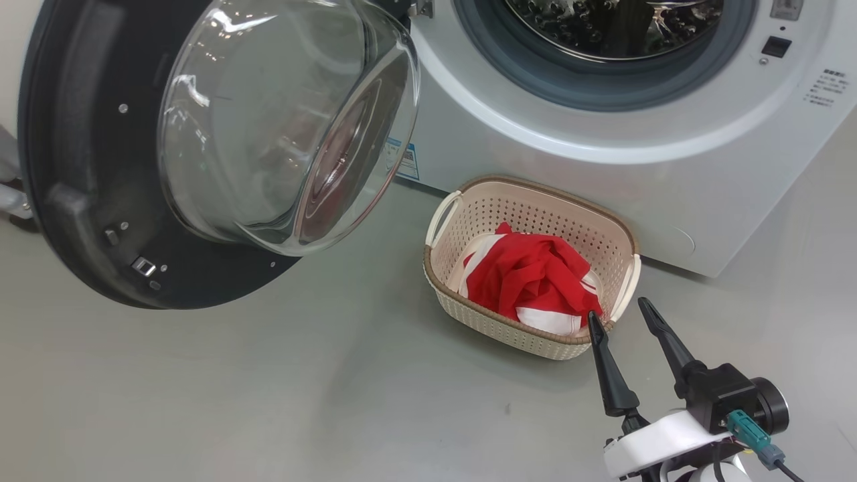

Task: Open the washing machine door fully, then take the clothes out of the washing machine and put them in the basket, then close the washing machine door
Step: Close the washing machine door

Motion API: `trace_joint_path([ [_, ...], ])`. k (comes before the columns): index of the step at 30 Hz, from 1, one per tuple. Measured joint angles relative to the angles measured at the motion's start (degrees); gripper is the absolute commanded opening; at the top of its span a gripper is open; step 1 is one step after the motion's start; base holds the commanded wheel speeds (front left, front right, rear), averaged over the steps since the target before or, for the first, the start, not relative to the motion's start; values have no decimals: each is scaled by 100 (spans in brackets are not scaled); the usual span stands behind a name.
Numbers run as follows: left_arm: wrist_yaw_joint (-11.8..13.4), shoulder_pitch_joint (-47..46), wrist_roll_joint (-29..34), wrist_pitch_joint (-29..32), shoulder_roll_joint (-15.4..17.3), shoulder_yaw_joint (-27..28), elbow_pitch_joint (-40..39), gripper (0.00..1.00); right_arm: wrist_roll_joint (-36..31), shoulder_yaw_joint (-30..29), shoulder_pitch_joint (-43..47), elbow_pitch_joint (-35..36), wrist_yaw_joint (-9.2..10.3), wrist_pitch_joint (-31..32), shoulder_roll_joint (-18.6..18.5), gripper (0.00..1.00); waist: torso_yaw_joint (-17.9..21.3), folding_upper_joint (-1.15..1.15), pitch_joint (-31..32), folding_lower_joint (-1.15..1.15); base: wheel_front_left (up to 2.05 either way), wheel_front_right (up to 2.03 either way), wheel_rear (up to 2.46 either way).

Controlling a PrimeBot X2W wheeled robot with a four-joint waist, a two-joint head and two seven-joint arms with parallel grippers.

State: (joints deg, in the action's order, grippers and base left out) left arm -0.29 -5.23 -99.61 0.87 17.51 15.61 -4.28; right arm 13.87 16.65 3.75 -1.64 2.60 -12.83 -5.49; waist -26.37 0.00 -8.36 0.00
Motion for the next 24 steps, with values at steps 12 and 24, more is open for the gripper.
trace_joint_path([
  [12,207,-532,-571,678,146,-82,823,0,-8,42,-132,94,-22,94,-5,100,292,0,-202,0,0,0,0],
  [24,102,-894,-604,925,230,-112,1460,0,-7,-9,-229,130,-51,143,-32,100,570,0,-416,0,0,0,0],
])
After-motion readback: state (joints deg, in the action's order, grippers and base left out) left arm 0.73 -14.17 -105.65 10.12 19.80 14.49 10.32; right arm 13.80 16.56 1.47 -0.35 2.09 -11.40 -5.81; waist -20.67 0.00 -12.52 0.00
